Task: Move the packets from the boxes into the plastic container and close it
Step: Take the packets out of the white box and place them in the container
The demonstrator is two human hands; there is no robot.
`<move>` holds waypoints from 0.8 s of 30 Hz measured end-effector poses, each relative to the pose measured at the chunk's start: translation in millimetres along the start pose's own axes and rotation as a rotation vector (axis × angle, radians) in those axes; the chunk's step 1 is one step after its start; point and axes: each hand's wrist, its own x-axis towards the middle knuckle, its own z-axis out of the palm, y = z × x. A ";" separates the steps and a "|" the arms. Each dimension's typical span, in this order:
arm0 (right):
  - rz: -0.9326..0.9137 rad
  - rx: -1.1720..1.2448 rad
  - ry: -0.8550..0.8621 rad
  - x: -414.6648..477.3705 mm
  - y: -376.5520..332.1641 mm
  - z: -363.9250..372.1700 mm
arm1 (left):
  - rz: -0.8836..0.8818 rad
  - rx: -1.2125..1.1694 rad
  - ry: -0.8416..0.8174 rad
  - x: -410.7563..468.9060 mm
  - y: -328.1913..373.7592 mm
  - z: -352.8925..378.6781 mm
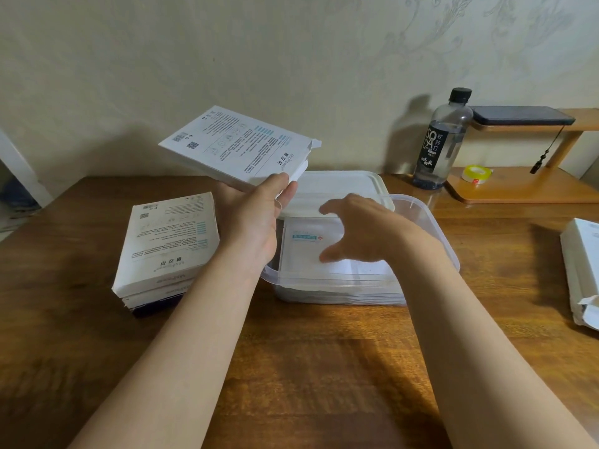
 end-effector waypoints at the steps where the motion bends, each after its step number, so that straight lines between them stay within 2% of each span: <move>1: -0.037 0.015 -0.063 1.3 -1.4 2.0 | -0.001 0.000 0.001 0.1 -0.3 0.0; 4: -0.082 -0.056 -0.206 7.0 -0.5 11.8 | -0.001 -0.005 0.004 1.6 -1.2 -0.2; 7: -0.091 -0.117 -0.264 8.7 2.1 15.5 | 0.006 -0.009 0.002 2.7 -2.2 -0.1; 24: -0.077 -0.168 -0.361 10.3 -0.7 18.6 | 0.009 0.029 -0.018 0.6 -2.7 0.8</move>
